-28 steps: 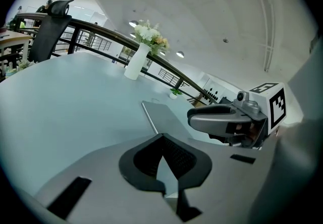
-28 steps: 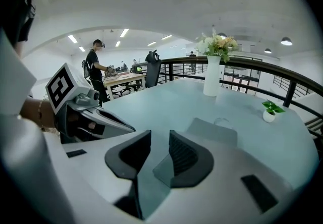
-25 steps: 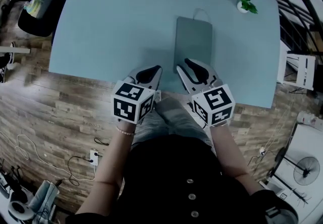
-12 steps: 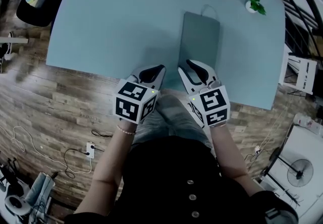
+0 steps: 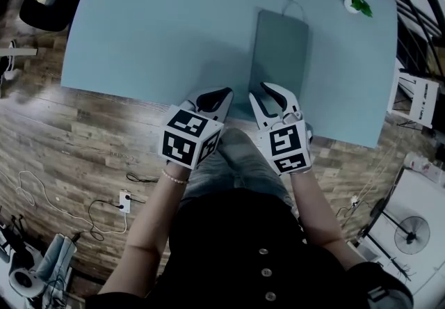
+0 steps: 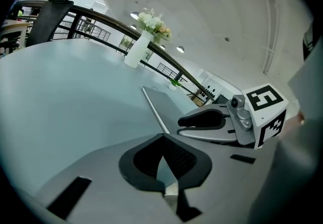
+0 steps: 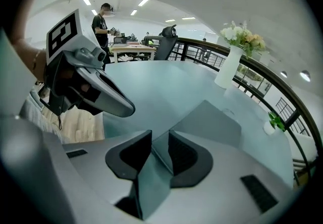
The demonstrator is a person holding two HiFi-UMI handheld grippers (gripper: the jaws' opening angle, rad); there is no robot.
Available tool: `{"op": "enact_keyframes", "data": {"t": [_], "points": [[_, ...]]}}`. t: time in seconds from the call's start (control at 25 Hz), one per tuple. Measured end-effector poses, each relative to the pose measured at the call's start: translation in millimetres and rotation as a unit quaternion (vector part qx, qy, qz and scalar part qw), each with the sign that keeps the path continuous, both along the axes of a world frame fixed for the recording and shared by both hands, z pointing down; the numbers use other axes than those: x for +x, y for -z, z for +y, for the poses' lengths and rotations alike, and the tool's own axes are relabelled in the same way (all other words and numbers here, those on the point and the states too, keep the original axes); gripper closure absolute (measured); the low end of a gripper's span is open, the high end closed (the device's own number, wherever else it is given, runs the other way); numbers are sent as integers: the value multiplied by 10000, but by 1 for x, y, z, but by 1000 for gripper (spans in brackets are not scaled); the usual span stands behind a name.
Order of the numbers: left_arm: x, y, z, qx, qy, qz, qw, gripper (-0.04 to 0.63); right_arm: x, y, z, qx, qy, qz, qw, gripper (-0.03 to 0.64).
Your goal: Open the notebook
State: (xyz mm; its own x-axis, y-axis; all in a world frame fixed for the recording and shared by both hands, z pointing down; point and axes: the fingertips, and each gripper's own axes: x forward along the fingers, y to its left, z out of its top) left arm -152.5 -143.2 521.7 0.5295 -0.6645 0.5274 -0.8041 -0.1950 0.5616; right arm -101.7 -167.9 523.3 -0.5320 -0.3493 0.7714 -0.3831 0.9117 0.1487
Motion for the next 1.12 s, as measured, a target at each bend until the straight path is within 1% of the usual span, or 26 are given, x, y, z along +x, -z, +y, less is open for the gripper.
{"op": "enact_keyframes", "data": {"t": [0.36,0.48,0.6,0.76,0.88,1.12], "points": [[2,-7,3,-61,-79,47,9999,578,0,-12,6,-54,62,118,9999,500],[0,-9,4,-80,-79,71,9999,578,-1,-15,5,33,74,228,9997,492],[-3,-9,5,-73,-50,158,9998,578,-2,-18,2,236,162,422,9987,495],[-4,-7,4,-44,-48,183,9998,578,0,-21,1,438,296,679,9963,491],[-2,-5,5,-43,-33,247,9997,578,0,-24,3,484,350,800,9950,506],[-1,-1,4,-10,-43,309,9995,578,-1,-28,2,528,353,912,9938,512]]}}
